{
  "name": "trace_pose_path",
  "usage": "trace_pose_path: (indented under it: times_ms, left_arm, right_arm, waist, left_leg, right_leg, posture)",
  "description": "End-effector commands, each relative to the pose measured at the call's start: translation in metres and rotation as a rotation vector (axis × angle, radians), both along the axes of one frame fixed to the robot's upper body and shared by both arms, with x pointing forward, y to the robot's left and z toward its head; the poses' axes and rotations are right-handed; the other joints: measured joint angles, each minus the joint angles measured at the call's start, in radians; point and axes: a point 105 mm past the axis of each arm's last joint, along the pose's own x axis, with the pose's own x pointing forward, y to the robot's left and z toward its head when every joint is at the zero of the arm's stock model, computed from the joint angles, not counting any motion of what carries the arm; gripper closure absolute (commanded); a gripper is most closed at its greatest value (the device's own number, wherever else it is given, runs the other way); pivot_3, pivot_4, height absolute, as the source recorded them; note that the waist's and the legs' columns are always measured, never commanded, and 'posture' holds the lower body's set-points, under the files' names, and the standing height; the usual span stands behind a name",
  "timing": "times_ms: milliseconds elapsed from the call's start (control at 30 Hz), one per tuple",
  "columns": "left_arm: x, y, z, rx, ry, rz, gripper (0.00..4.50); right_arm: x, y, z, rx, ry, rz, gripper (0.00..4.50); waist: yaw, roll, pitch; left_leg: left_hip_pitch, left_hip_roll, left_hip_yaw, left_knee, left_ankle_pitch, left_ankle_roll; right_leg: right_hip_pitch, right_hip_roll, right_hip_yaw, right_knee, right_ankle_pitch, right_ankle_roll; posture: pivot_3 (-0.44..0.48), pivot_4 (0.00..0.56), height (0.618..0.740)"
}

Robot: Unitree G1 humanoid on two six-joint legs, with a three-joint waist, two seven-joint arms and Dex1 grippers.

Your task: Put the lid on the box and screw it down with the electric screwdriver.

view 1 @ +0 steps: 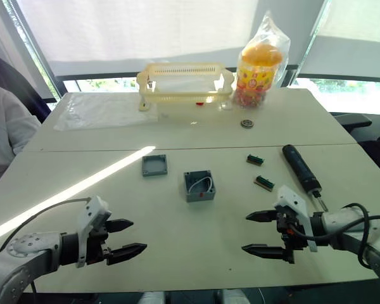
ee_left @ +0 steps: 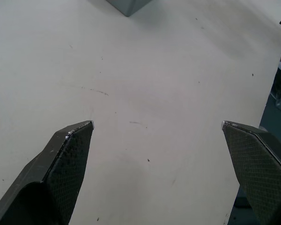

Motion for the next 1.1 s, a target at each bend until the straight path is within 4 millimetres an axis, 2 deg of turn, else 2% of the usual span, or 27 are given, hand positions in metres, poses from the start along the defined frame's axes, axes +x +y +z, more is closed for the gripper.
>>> trace_pose_path:
  times_ms: [33, 467, 633, 733, 867, 967, 1100]
  left_arm:
    - [0.002, 0.002, 0.010, -0.006, -0.040, 0.002, 0.00]
    - [0.005, 0.006, 0.008, 0.028, -0.077, 0.015, 0.00]
    - [0.014, 0.011, 0.015, -0.002, -0.107, 0.055, 0.00]
    - [0.017, 0.017, 0.011, 0.047, -0.111, 0.087, 0.00]
    - [0.026, 0.026, 0.003, 0.200, -0.085, 0.077, 0.00]
    - [0.035, 0.030, 0.013, 0.272, -0.057, 0.026, 0.00]
    - [0.059, 0.003, 0.068, 0.254, -0.190, -0.165, 0.00]
  right_arm:
    - [0.000, 0.003, 0.007, 0.004, -0.032, 0.023, 0.05]
    - [0.003, 0.007, 0.012, 0.024, -0.040, 0.032, 0.05]
    - [0.005, 0.006, 0.017, 0.038, -0.041, 0.040, 0.05]
    - [0.009, 0.003, 0.020, 0.036, -0.046, 0.002, 0.05]
    - [0.011, 0.000, 0.025, 0.046, -0.056, -0.027, 0.05]
    - [0.012, -0.005, 0.031, 0.058, -0.050, -0.060, 0.05]
    - [0.011, 0.001, 0.044, 0.055, -0.052, -0.049, 0.05]
  waist:
    - [0.000, 0.000, 0.000]
    - [0.000, 0.000, 0.000]
    - [0.000, 0.000, 0.000]
    - [-0.001, 0.000, 0.000]
    - [0.001, 0.000, 0.000]
    - [0.005, 0.000, 0.000]
    - [0.007, -0.001, 0.000]
  left_leg:
    - [0.000, 0.000, 0.000, 0.000, 0.000, 0.000]
    - [0.000, 0.000, 0.000, 0.000, 0.000, 0.000]
    - [0.000, 0.000, 0.000, 0.000, 0.000, 0.000]
    - [0.000, 0.000, 0.000, 0.000, 0.000, 0.000]
    - [0.000, 0.000, 0.000, 0.000, 0.000, 0.000]
    - [0.000, -0.001, 0.000, 0.001, 0.000, 0.000]
    - [-0.001, -0.001, 0.000, 0.001, 0.000, 0.000]
  right_leg:
    - [0.000, 0.000, 0.000, 0.000, 0.000, 0.000]
    - [0.000, 0.000, 0.000, 0.000, 0.000, 0.000]
    - [0.000, 0.000, 0.000, 0.000, 0.000, 0.000]
    - [0.000, 0.000, 0.000, 0.000, 0.000, 0.000]
    - [0.000, 0.000, 0.000, 0.000, 0.000, 0.000]
    - [0.000, 0.000, -0.001, 0.001, 0.000, 0.000]
    - [0.000, 0.000, -0.001, 0.000, 0.000, 0.000]
  posture:
    - [0.000, 0.150, 0.740]
    - [0.000, 0.150, 0.740]
    - [0.000, 0.150, 0.740]
    - [0.000, 0.150, 0.740]
    - [0.000, 0.150, 0.740]
    - [0.000, 0.150, 0.740]
    - [0.000, 0.150, 0.740]
